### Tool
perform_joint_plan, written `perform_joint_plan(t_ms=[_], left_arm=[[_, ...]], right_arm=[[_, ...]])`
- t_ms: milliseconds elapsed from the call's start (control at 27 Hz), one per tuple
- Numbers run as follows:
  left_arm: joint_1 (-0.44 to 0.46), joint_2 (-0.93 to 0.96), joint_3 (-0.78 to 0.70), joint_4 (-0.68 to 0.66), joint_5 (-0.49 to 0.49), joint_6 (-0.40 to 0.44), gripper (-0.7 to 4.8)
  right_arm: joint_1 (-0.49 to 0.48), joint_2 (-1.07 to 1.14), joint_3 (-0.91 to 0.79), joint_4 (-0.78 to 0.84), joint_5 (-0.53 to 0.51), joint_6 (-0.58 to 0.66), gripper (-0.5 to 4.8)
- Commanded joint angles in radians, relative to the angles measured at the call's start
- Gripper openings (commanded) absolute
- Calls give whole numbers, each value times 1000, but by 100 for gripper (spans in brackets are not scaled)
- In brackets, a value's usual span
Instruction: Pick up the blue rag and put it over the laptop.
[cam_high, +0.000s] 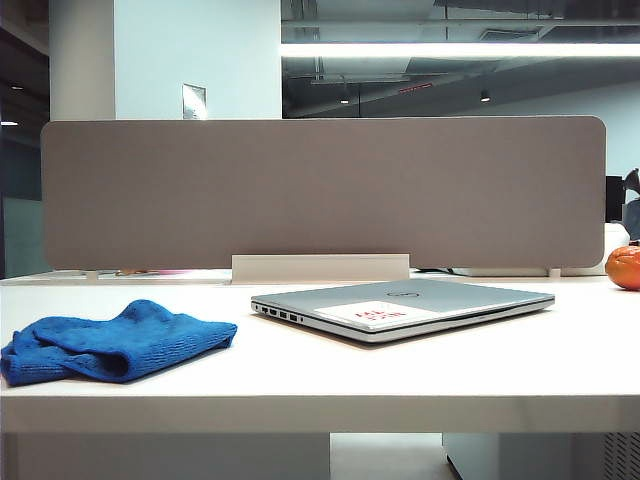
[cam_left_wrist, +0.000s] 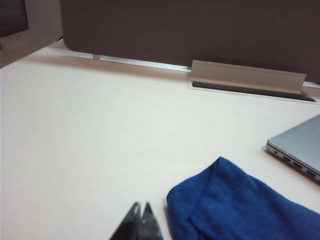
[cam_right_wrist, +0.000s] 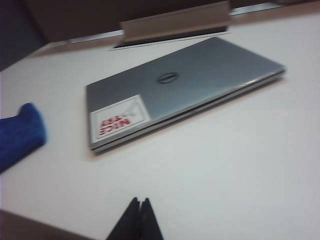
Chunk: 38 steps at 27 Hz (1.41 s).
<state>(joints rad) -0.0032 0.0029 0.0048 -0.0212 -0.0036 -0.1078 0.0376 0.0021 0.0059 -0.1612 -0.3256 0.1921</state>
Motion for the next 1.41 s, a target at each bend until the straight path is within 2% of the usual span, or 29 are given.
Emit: perform_joint_plan(t_ms=[37,260,445,519,779,816,927,964,1223,1409], left_arm=[[-2,1,3,8,-3,3,-6],[-2,1,3,8,-3,3,-6],[-2,1,3,7,-3,3,-6],[-2,1,3,6,-3,3,-6],[-2,1,3,0,-3,2,-6],[-2,1,5,5,-1,-23,-6],[-2,1,5,63,1,-199,-6],[-2,1,7,73,8,-221,-6],[-2,2,20,30,103,-203,-6],[-2,2,68,8,117,-174,-6]], right_arm=[[0,-2,-5,28,-79,111,-4],[0,-2,-4,53,-199,212,0],[0,-2,-4,52,-370,228,0],[0,-2,-4,53,-404,228,0],[0,-2,-4,53,-410,228,0],[0,-2,-4,53,-410,228,0],[0,-2,-4,53,-410,227,0],[0,-2,-4,53,-410,228,0],[0,-2,-4,53,-410,227,0],[0,-2,-4,53,-410,227,0]])
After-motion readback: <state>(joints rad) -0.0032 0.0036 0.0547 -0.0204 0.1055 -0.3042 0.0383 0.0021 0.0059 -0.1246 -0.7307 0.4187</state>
